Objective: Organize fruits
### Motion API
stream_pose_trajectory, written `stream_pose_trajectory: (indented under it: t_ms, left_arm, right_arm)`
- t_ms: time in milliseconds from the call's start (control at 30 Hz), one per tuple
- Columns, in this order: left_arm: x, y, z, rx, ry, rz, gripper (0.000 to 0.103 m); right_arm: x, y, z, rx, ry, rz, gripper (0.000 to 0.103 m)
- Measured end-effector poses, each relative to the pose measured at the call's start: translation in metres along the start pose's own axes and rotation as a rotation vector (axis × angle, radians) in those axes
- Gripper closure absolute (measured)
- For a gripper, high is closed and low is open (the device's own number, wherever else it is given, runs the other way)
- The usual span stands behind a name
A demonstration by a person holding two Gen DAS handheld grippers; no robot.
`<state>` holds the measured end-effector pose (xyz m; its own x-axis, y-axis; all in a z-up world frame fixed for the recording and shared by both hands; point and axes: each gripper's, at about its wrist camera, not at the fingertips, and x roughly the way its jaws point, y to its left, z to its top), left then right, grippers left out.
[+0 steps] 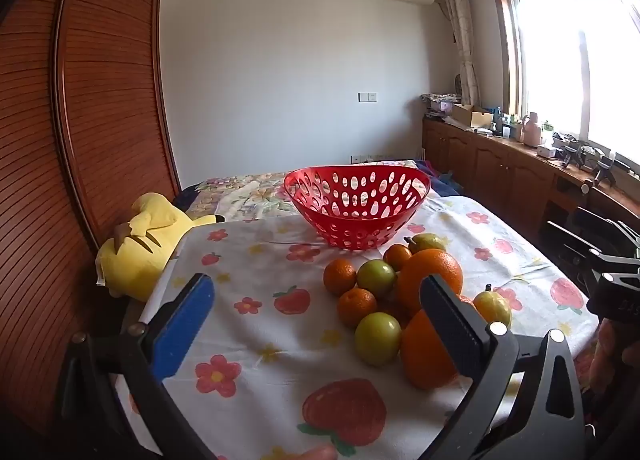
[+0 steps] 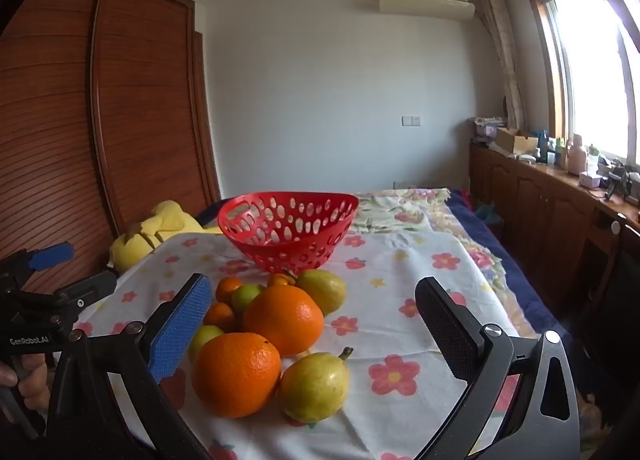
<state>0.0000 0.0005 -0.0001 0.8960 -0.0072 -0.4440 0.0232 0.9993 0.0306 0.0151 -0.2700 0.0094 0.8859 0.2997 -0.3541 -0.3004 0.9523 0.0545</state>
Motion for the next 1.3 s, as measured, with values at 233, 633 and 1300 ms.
stream_pose_trajectory:
  t_ms: [233,633,1300]
  left_arm:
    - [0.001,0.001,0.000,0.000,0.002,0.002,0.000]
    - [-0.005,-0.003,0.004,0.004,-0.003,0.001,0.000]
    - [-0.014,-0.004,0.009,0.013,-0.015,-0.001,0.000]
  right_arm:
    - [-0.001,0.001,0.000,0.000,-0.001,-0.002,0.000]
    - [-0.001,0.002,-0.001,-0.001,-0.001,-0.002,0.000]
    - [-0.003,0.003,-0.002,-0.002,-0.002,-0.003,0.000]
